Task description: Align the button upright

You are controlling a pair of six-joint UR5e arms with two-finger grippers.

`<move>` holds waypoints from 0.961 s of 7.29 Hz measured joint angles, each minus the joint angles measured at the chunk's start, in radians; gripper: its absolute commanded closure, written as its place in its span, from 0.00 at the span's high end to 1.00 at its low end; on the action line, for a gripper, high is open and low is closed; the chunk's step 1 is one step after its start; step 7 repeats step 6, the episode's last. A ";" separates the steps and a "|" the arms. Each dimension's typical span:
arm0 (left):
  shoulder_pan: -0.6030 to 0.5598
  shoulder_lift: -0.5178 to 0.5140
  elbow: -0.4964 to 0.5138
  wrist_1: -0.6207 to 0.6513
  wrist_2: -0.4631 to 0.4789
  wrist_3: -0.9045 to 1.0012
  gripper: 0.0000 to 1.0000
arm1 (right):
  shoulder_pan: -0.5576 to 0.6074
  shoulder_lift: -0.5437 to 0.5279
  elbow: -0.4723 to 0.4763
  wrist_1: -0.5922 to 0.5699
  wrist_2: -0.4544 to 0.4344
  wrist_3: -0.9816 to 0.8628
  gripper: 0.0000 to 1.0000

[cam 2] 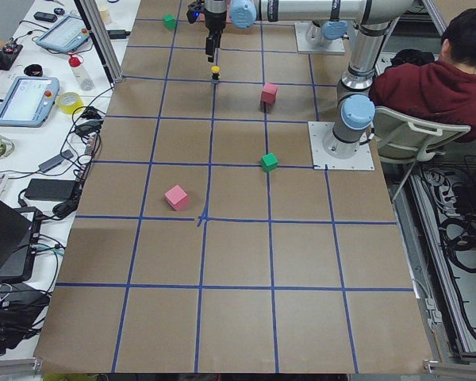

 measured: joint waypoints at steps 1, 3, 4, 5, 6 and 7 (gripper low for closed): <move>-0.001 0.007 0.013 -0.036 -0.011 0.000 1.00 | -0.001 0.000 0.000 -0.002 -0.001 -0.001 1.00; -0.001 0.023 0.018 -0.038 -0.043 -0.008 1.00 | -0.001 0.000 0.000 0.002 -0.001 0.000 1.00; -0.001 0.029 0.015 -0.017 -0.051 -0.011 1.00 | -0.001 0.000 0.001 0.005 -0.002 0.002 1.00; 0.000 0.032 0.008 -0.002 -0.056 -0.013 1.00 | -0.001 0.000 0.001 0.006 -0.002 0.001 1.00; 0.000 0.036 0.000 0.005 -0.058 -0.014 1.00 | -0.001 0.000 0.001 0.010 -0.009 -0.001 1.00; 0.000 0.036 0.000 0.005 -0.058 -0.014 1.00 | -0.001 0.000 0.001 0.010 -0.009 -0.001 1.00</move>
